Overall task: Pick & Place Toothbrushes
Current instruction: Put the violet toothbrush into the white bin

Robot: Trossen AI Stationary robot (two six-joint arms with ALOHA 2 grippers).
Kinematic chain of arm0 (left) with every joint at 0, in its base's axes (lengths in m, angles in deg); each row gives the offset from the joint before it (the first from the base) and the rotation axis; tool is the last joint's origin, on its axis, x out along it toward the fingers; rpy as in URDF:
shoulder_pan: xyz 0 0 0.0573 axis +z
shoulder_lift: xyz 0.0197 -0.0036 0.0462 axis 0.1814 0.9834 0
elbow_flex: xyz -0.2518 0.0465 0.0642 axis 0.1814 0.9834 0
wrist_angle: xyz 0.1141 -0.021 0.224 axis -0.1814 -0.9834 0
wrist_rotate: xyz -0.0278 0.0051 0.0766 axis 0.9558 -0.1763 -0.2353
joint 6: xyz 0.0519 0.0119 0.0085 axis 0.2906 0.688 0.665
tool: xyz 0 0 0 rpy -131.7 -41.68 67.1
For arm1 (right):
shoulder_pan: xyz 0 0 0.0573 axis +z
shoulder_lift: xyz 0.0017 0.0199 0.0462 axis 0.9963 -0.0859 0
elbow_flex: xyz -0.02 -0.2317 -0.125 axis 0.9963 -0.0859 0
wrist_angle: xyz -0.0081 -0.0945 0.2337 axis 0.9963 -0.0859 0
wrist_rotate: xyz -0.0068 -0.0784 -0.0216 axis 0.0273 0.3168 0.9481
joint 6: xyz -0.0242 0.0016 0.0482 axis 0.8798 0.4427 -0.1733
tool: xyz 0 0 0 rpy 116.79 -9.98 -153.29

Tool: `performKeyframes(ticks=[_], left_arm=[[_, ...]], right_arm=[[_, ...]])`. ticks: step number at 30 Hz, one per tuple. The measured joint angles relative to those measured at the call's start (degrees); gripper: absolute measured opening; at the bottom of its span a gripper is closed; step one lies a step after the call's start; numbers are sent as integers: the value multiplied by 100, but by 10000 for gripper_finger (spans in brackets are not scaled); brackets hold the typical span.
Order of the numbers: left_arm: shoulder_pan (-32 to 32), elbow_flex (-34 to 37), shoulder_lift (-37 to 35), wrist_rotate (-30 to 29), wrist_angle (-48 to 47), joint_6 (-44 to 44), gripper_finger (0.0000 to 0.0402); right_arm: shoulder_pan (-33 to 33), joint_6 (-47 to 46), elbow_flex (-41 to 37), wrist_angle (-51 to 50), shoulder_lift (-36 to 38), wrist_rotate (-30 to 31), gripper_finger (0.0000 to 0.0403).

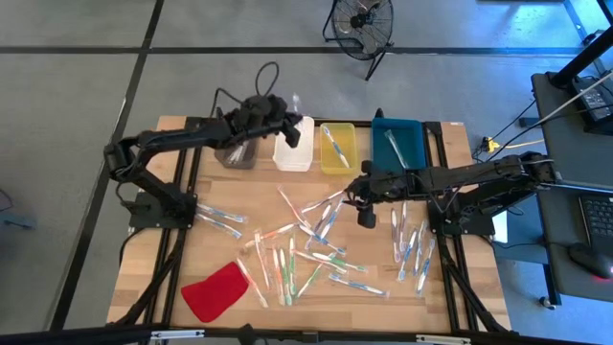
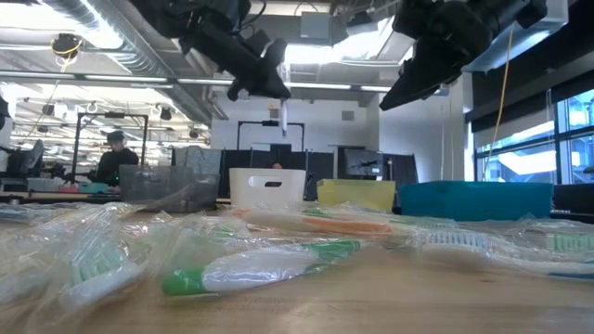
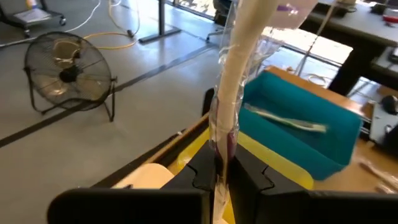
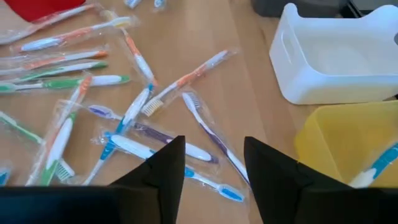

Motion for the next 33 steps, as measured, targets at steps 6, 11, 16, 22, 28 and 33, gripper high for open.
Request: performKeyframes(ticks=[6, 11, 16, 22, 28, 33], left_arm=[[312, -399, 0, 10, -635, -280, 17], [499, -411, 2, 44, -974, -619, 17], [579, -413, 176, 386, -1063, -846, 17], [603, -413, 678, 681, -1024, -1028, 17], [604, -413, 1171, 781, -883, -1225, 17], [607, -413, 1412, 791, -906, -1423, 18]], right_arm=[[11, 16, 0, -23, 0, 0, 141], [11, 39, 0, -26, 0, 0, 126], [11, 40, 0, -23, 0, 0, 112], [11, 42, 0, -17, 0, 0, 97], [11, 55, 0, -17, 0, 0, 85], [11, 64, 0, -15, 0, 0, 75]])
